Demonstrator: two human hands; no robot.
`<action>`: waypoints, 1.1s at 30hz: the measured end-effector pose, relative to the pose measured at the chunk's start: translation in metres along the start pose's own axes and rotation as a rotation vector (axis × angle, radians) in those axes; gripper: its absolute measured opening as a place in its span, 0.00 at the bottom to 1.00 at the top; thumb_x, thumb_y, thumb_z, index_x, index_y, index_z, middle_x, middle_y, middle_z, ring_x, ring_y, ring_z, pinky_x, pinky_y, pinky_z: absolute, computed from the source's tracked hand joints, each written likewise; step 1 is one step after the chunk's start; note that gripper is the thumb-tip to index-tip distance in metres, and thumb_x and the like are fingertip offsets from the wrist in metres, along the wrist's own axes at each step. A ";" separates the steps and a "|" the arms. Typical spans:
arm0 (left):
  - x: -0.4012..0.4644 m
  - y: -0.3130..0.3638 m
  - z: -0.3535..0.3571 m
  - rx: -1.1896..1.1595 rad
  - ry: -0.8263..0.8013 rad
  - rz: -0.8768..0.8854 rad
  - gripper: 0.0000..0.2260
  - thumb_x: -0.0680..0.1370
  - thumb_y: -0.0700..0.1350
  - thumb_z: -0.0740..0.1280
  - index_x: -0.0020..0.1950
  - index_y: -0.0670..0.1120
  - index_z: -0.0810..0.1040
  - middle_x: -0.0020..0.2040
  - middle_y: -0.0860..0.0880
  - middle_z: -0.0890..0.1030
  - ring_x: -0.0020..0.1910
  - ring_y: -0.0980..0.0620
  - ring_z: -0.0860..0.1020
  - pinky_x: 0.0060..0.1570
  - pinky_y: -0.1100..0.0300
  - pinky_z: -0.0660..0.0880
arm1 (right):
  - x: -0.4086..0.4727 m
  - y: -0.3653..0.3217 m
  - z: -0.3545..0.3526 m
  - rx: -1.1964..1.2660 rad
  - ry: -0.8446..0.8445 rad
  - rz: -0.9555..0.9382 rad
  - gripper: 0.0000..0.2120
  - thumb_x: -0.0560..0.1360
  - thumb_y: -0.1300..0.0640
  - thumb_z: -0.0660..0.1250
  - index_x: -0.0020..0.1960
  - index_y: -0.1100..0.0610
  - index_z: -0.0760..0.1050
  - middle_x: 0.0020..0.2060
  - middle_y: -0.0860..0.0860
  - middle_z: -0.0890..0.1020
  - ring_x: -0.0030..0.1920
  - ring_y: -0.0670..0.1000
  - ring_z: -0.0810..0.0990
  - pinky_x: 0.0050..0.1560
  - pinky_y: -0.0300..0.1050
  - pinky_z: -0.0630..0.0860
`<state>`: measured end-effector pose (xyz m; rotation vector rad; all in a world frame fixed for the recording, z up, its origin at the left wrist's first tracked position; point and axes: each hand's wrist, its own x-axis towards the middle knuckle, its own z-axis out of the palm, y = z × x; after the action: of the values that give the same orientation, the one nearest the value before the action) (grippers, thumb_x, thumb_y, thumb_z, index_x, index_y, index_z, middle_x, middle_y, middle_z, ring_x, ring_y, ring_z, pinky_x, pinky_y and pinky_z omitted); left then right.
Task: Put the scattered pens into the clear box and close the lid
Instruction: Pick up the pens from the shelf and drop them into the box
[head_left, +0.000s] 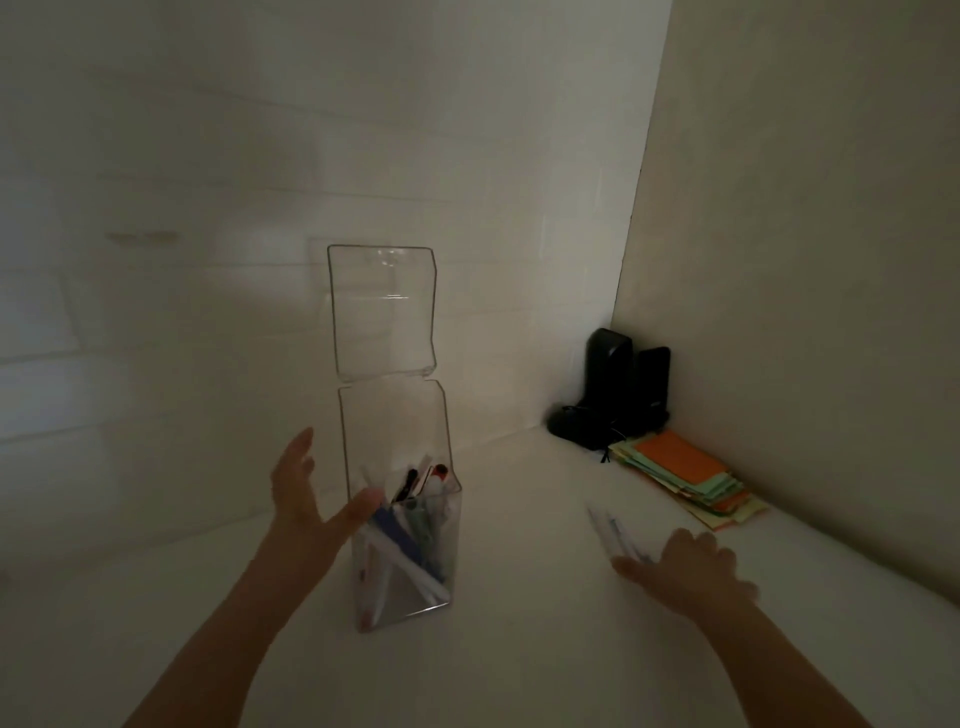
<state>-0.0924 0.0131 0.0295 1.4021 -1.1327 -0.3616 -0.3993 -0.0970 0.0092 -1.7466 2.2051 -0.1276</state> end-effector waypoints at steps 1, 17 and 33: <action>0.000 -0.007 0.000 -0.092 -0.110 -0.085 0.51 0.57 0.59 0.75 0.72 0.50 0.50 0.74 0.47 0.55 0.72 0.48 0.58 0.70 0.45 0.60 | 0.003 0.004 0.004 -0.014 -0.012 0.016 0.41 0.66 0.30 0.62 0.68 0.57 0.62 0.68 0.56 0.64 0.69 0.57 0.62 0.65 0.58 0.65; -0.036 -0.009 0.010 -0.144 -0.327 -0.201 0.51 0.64 0.33 0.75 0.73 0.51 0.43 0.71 0.45 0.62 0.66 0.54 0.64 0.52 0.81 0.66 | -0.013 -0.038 0.015 0.170 -0.125 -0.343 0.09 0.79 0.58 0.54 0.56 0.60 0.67 0.45 0.55 0.76 0.36 0.48 0.73 0.40 0.45 0.72; -0.046 0.004 0.012 -0.168 -0.367 -0.201 0.52 0.64 0.38 0.76 0.73 0.52 0.40 0.76 0.46 0.53 0.74 0.51 0.54 0.65 0.65 0.61 | -0.143 -0.178 -0.026 1.315 -0.046 -1.119 0.06 0.79 0.56 0.55 0.44 0.52 0.69 0.32 0.49 0.73 0.33 0.41 0.72 0.39 0.33 0.74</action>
<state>-0.1251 0.0427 0.0114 1.3351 -1.2246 -0.8658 -0.2127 -0.0070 0.1094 -1.6918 0.4237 -1.3421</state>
